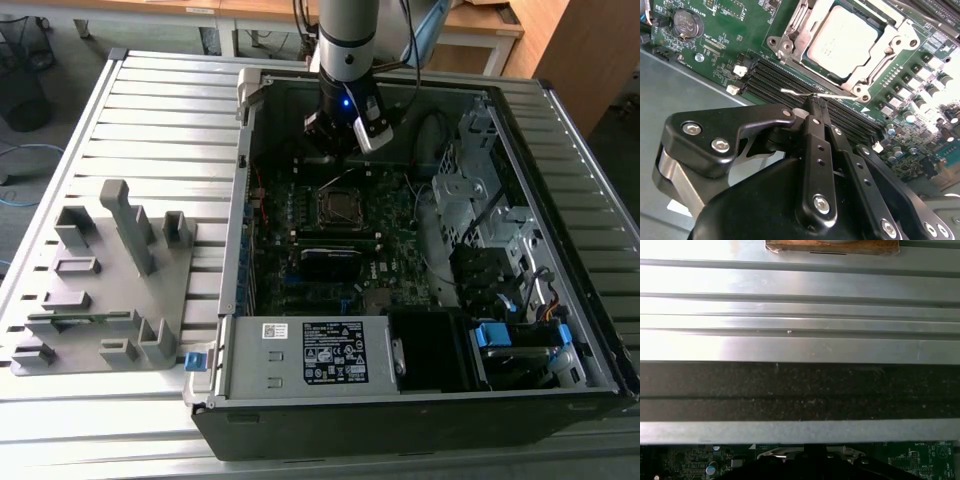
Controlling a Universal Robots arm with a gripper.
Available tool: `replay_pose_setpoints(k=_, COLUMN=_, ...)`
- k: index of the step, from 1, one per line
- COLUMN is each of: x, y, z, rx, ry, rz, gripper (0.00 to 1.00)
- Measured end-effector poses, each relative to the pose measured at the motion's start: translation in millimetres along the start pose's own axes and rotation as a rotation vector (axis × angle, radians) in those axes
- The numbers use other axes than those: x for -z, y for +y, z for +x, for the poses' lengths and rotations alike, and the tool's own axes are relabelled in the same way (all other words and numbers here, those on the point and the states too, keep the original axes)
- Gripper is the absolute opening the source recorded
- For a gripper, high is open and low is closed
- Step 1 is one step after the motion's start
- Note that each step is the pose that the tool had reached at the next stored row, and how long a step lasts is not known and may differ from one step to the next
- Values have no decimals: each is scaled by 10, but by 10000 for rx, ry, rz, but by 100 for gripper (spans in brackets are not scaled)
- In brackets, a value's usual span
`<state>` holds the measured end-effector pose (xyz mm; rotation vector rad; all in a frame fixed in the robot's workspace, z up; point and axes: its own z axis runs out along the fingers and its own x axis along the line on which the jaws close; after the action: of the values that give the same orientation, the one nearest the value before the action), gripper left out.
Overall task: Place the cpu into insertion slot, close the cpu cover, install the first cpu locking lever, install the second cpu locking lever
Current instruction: 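Install the first cpu locking lever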
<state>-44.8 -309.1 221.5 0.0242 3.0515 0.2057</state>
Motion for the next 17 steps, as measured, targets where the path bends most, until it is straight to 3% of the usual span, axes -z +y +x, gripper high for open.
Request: replay_pose_setpoints(k=17, x=-30, y=-7, z=-26, rx=0, ry=-1, rz=-1, gripper=10)
